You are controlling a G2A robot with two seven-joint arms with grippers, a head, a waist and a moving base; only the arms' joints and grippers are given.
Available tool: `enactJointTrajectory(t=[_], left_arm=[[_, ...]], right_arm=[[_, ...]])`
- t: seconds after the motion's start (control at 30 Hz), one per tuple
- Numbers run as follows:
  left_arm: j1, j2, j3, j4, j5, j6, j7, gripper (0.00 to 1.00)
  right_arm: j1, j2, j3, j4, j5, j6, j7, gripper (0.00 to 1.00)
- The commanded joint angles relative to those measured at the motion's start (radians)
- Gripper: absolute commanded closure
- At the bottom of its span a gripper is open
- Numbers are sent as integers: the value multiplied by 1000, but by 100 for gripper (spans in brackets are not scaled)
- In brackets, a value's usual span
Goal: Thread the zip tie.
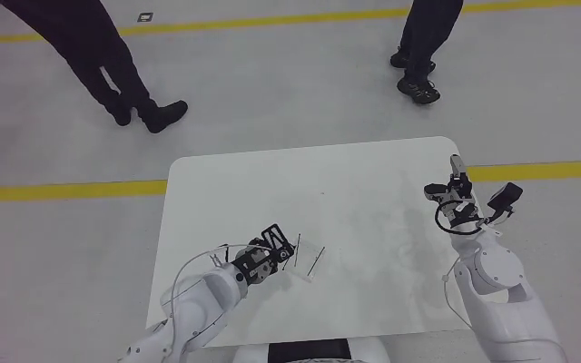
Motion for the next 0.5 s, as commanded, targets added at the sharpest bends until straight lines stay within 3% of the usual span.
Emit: enactJointTrajectory(t=[0.0, 0.17, 0.27, 0.47], left_arm=[[0, 0, 0, 0, 0, 0, 0, 100], [0, 0, 0, 0, 0, 0, 0, 100], [0, 0, 0, 0, 0, 0, 0, 100], [0, 0, 0, 0, 0, 0, 0, 100]], right_arm=[[3, 0, 1, -12, -14, -4, 9, 0], [-22, 7, -14, -101, -150, 5, 103, 0], [-32, 9, -62, -142, -259, 12, 162, 0], [-13, 9, -197, -128, -486, 10, 255, 0]])
